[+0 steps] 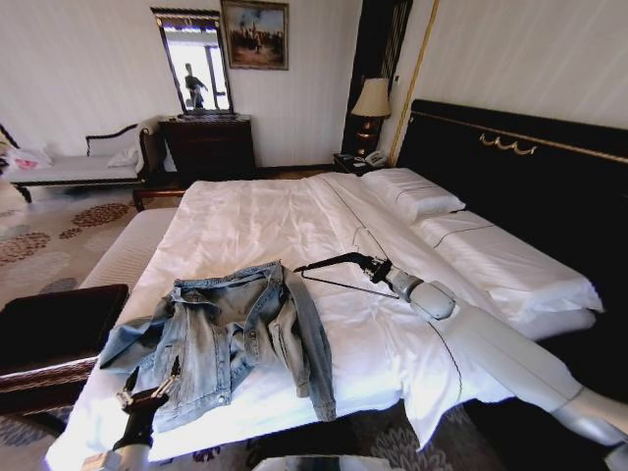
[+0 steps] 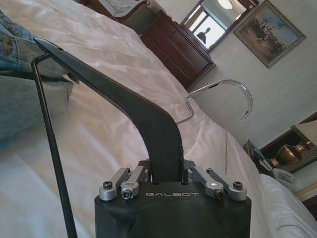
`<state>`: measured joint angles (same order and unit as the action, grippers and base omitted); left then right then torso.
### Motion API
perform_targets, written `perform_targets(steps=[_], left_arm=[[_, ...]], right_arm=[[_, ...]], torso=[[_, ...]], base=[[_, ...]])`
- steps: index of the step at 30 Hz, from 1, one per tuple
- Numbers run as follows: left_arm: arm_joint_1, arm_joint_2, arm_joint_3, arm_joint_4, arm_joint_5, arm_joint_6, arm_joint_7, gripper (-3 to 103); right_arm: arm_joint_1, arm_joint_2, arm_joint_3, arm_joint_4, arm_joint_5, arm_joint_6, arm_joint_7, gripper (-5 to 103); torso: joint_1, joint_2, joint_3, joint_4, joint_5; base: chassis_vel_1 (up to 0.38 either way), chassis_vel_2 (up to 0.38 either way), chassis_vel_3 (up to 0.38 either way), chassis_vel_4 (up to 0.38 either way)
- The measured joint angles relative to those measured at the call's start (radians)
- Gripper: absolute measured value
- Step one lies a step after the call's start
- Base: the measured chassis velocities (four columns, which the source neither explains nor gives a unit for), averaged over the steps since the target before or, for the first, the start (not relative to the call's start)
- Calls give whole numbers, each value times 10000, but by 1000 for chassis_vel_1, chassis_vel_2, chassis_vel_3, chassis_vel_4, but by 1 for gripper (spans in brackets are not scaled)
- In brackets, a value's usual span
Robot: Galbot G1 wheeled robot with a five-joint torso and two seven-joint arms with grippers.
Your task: Pick up the clothes from the bed and hang them on the clothes hanger.
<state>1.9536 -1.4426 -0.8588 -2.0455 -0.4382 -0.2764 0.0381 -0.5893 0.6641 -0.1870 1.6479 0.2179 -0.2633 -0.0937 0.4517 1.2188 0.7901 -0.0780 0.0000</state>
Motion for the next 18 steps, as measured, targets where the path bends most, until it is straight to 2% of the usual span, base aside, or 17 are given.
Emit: perform_targets(steps=[18], left_arm=[[-87,-119,32,-84,86,114,21,100]], right_arm=[[-383,134,269,30,-119,67,-48,29]], torso=[[1,0,1,2,-2]], base=[[106,105,-104,-104]])
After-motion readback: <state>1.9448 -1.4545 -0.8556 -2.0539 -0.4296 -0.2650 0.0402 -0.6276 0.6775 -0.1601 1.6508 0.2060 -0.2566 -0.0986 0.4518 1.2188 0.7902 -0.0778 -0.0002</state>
